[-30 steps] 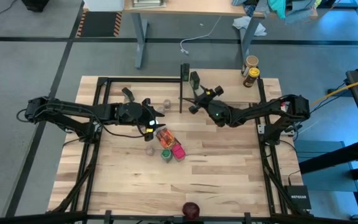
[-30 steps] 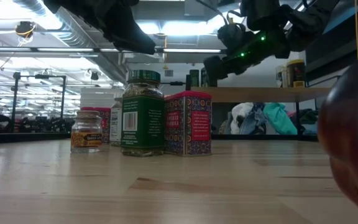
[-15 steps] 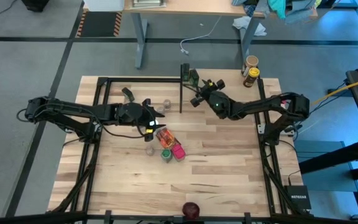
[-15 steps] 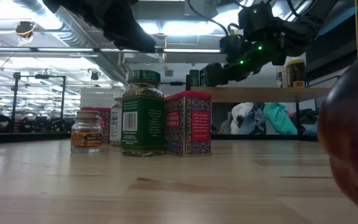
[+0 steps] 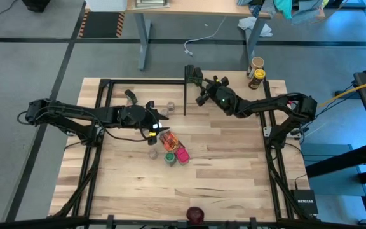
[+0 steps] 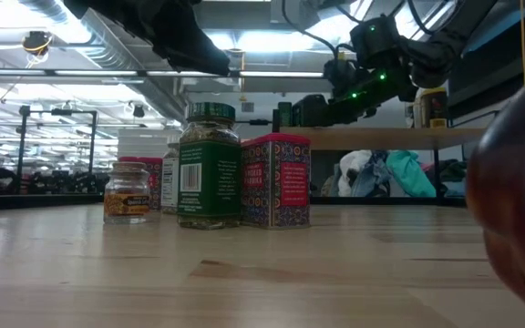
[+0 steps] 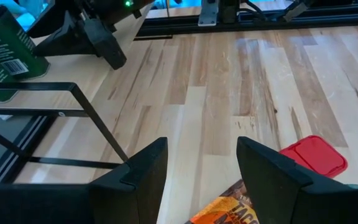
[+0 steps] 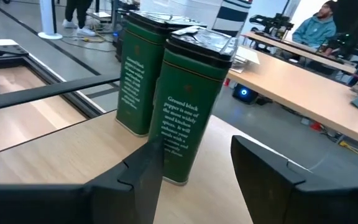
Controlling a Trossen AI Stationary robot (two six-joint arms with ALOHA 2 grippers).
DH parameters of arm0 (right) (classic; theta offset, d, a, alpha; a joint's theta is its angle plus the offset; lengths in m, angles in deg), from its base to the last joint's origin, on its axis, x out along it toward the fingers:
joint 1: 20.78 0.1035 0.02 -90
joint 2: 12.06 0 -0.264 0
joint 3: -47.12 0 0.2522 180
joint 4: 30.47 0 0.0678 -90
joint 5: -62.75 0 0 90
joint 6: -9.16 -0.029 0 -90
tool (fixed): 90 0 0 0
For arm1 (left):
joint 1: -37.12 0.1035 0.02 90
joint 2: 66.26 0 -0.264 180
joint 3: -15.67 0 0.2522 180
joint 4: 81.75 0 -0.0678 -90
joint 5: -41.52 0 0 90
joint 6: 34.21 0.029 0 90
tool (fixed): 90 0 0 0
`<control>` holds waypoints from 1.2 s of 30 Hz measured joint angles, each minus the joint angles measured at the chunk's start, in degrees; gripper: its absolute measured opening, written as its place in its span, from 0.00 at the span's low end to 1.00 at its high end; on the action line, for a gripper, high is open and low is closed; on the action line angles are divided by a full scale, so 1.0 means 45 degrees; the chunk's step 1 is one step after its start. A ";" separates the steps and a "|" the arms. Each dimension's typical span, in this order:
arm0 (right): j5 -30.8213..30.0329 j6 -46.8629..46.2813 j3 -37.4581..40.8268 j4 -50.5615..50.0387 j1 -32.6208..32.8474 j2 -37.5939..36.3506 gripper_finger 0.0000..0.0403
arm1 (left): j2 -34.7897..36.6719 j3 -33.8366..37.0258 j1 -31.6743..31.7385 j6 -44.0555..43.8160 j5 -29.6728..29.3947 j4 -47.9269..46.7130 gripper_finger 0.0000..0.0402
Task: Shelf spices
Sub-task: Put the bottom green seasoning can on the shelf
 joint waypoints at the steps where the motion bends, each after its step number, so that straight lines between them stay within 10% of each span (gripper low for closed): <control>1: 0.0083 0.0001 0.0000 -0.0005 -0.0068 0.0009 0.48 | 0.0000 0.0000 0.0000 0.0012 0.0000 0.0000 0.47; 20: 0.3576 -0.0173 -0.0005 0.0615 -0.0724 0.0014 0.48 | 0.0000 -0.0003 0.0000 0.0106 0.0000 0.0005 0.47; 36: 0.3223 -0.0160 -0.0005 0.0657 -0.1055 0.0014 0.48 | 0.0000 -0.0005 0.0001 0.0111 0.0000 0.0058 0.47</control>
